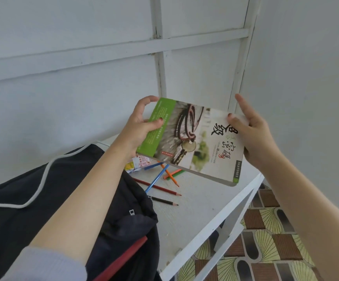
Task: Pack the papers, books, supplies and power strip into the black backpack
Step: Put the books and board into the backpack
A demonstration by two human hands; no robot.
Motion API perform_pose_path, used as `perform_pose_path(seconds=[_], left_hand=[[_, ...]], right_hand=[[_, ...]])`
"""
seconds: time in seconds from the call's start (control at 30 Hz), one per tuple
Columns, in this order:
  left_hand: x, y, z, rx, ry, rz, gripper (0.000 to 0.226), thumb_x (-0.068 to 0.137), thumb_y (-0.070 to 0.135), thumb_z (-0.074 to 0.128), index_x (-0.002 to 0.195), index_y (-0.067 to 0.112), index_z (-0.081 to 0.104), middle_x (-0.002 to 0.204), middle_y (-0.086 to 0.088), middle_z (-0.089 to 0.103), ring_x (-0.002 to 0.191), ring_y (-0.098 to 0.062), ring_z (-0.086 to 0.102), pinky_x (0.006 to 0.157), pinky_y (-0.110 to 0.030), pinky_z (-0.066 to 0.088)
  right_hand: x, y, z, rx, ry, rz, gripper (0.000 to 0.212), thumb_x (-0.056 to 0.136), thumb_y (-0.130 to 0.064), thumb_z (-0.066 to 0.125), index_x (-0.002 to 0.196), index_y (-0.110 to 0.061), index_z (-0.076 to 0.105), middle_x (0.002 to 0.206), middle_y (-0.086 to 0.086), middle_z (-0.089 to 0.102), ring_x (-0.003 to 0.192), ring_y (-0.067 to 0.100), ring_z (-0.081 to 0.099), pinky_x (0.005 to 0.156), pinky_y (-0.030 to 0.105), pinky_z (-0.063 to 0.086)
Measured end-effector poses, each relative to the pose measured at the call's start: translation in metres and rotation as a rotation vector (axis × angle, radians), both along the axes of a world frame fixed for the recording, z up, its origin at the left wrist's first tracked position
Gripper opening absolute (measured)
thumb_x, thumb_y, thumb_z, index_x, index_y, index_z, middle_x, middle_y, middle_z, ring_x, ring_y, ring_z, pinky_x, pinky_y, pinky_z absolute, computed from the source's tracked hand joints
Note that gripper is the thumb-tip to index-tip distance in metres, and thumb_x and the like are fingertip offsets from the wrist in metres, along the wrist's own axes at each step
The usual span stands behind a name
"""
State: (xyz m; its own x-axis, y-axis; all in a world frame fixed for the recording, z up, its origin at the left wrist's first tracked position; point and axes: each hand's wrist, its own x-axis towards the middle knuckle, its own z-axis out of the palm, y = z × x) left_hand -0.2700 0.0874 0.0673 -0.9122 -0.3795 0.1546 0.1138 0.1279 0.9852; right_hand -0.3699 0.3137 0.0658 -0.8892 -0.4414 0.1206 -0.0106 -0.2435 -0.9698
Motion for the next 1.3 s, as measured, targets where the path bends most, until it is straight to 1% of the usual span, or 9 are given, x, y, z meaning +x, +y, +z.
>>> perform_pose_path(seconds=[0.13,0.3,0.57,0.63,0.7,0.83,1.0,1.17,1.3], left_hand=[[0.016,0.001,-0.001,0.091,-0.046,0.018,0.026,0.091,0.006,0.054,0.095,0.030,0.061,0.084,-0.004,0.069,0.066,-0.022,0.066,0.057,-0.037,0.055],[0.038,-0.009,0.005,0.061,-0.111,0.088,0.021,0.090,0.006,0.056,0.090,0.025,0.066,0.080,0.000,0.070,0.064,-0.016,0.067,0.056,-0.030,0.056],[0.098,-0.012,0.019,-0.484,-0.424,0.033,0.021,0.098,0.029,0.046,0.108,0.031,0.064,0.120,0.014,0.055,0.108,0.000,0.048,0.086,-0.017,0.032],[0.118,-0.010,0.017,-0.616,-0.358,0.153,0.030,0.097,0.037,0.043,0.123,0.031,0.056,0.129,0.014,0.050,0.121,-0.005,0.044,0.096,-0.023,0.031],[0.147,0.004,0.014,-0.856,-0.065,0.293,0.038,0.095,0.036,0.049,0.131,0.025,0.048,0.135,0.012,0.042,0.127,-0.008,0.040,0.103,-0.027,0.032],[0.209,0.027,-0.012,-1.348,0.386,0.159,0.038,0.084,0.040,0.066,0.113,0.018,0.054,0.114,-0.001,0.052,0.101,-0.016,0.054,0.090,-0.029,0.042],[0.264,0.038,-0.054,-1.395,0.122,-0.195,0.052,0.076,0.050,0.071,0.118,0.026,0.052,0.110,0.006,0.050,0.096,-0.010,0.052,0.089,-0.026,0.040],[0.279,0.015,-0.061,-1.619,0.159,-0.005,0.051,0.076,-0.003,0.058,0.121,0.021,0.050,0.106,0.001,0.045,0.087,-0.015,0.047,0.080,-0.028,0.038],[0.281,-0.007,-0.066,-1.778,0.171,-0.028,0.045,0.076,-0.006,0.031,0.110,0.014,0.051,0.094,-0.002,0.054,0.077,-0.017,0.047,0.067,-0.029,0.036]], right_hand=[[0.015,0.009,-0.015,0.002,0.004,0.184,0.064,0.095,-0.010,0.050,0.136,-0.056,0.031,0.099,-0.004,0.070,0.087,0.018,0.069,0.072,0.036,0.059],[0.043,0.007,-0.035,0.091,-0.077,0.373,0.045,0.095,-0.007,0.047,0.124,-0.041,0.057,0.118,-0.007,0.067,0.091,0.017,0.067,0.080,0.039,0.055],[0.100,-0.010,-0.055,-0.130,-0.528,0.416,0.041,0.093,0.000,0.040,0.121,-0.021,0.061,0.113,0.001,0.070,0.082,0.018,0.071,0.055,0.026,0.055],[0.118,-0.012,-0.061,-0.157,-0.596,0.418,0.039,0.094,-0.001,0.038,0.120,-0.021,0.061,0.104,-0.001,0.073,0.073,0.016,0.070,0.051,0.024,0.053],[0.135,-0.015,-0.068,-0.177,-0.650,0.402,0.038,0.095,-0.002,0.038,0.118,-0.021,0.062,0.103,-0.001,0.072,0.072,0.016,0.069,0.051,0.024,0.054],[0.161,-0.018,-0.080,-0.230,-0.744,0.316,0.038,0.095,-0.003,0.039,0.122,-0.018,0.062,0.117,0.005,0.066,0.094,0.023,0.064,0.068,0.028,0.057],[0.186,-0.014,-0.084,-0.261,-0.816,0.189,0.035,0.093,-0.003,0.042,0.112,-0.014,0.070,0.119,0.010,0.065,0.109,0.027,0.058,0.078,0.030,0.053],[0.212,-0.005,-0.084,-0.279,-0.811,0.142,0.037,0.093,-0.002,0.041,0.118,-0.015,0.065,0.118,0.010,0.065,0.101,0.027,0.059,0.059,0.025,0.059],[0.234,0.000,-0.085,-0.292,-0.782,0.095,0.036,0.092,-0.003,0.042,0.115,-0.018,0.065,0.118,0.009,0.066,0.101,0.026,0.060,0.062,0.024,0.059]])
